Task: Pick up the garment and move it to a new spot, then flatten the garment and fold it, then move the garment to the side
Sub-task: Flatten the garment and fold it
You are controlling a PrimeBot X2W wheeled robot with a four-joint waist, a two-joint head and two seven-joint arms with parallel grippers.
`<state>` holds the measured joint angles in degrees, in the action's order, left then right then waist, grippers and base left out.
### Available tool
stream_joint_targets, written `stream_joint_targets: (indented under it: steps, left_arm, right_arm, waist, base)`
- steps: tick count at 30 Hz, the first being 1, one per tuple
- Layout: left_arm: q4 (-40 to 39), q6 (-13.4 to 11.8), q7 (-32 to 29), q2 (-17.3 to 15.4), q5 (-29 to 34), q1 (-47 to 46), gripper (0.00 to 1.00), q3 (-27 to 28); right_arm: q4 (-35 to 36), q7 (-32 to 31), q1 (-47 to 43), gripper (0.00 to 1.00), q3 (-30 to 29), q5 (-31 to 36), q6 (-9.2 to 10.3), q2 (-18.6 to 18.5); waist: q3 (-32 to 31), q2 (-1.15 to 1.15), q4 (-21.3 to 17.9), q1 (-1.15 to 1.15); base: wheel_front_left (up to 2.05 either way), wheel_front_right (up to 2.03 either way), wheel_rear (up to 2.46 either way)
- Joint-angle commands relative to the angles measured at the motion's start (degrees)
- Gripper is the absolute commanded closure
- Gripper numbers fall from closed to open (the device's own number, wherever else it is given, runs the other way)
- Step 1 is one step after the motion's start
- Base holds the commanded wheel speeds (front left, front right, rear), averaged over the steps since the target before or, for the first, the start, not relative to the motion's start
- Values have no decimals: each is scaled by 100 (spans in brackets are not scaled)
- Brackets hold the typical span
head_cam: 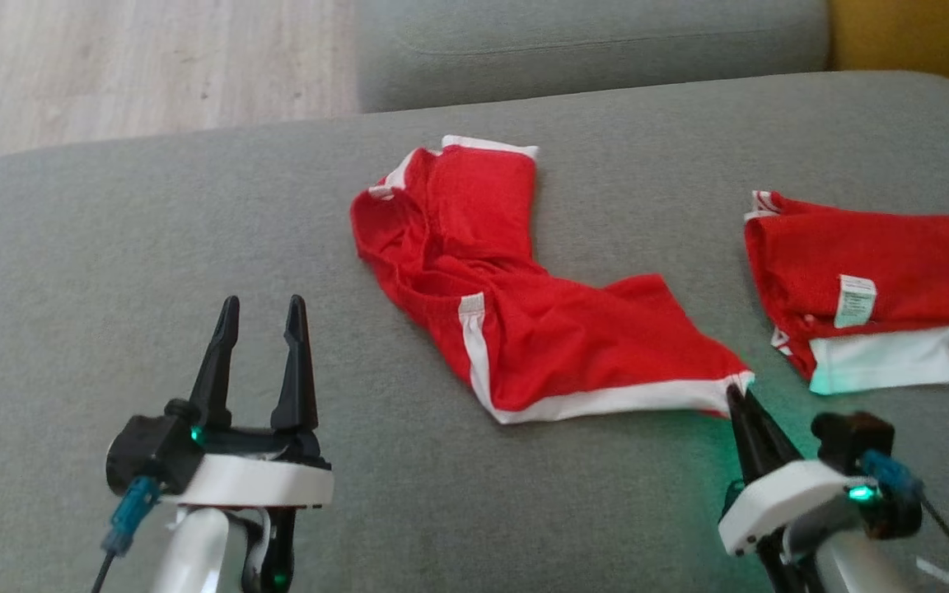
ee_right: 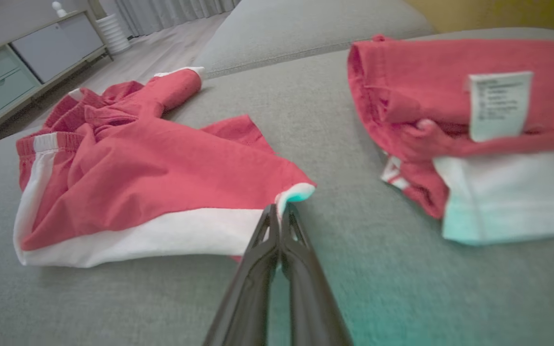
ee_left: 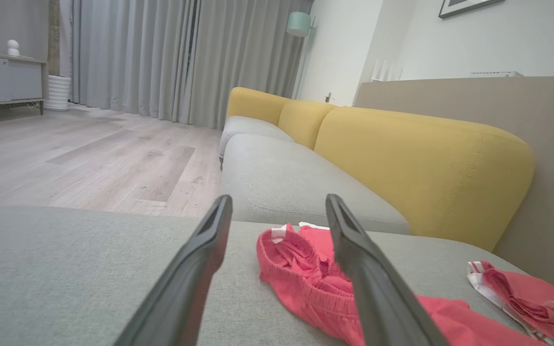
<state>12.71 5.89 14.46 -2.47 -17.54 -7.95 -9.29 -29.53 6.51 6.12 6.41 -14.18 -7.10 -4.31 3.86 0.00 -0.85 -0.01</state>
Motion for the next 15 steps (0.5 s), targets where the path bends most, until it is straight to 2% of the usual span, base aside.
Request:
stream_joint_targets:
  steps: [1, 6, 15]
  left_arm:
    - [-182, 20, 54, -41, 74, -199, 0, 170]
    - [-142, 49, 54, -41, 104, -214, 0, 162]
    - [-106, 70, 54, -41, 77, -202, 0, 67]
  right_arm:
    - [298, 8, 150, 0, 79, 42, -39, 47]
    - [916, 70, 42, 0, 45, 107, -39, 129]
    - [1752, 347, 155, 0, 534, -149, -39, 142]
  waist:
    - [-2, 0, -46, 1]
    - [-24, 0, -59, 1]
    - [-69, 0, 236, 1]
  base:
    - [0, 0, 0]
    - [0, 0, 0]
    - [0, 0, 0]
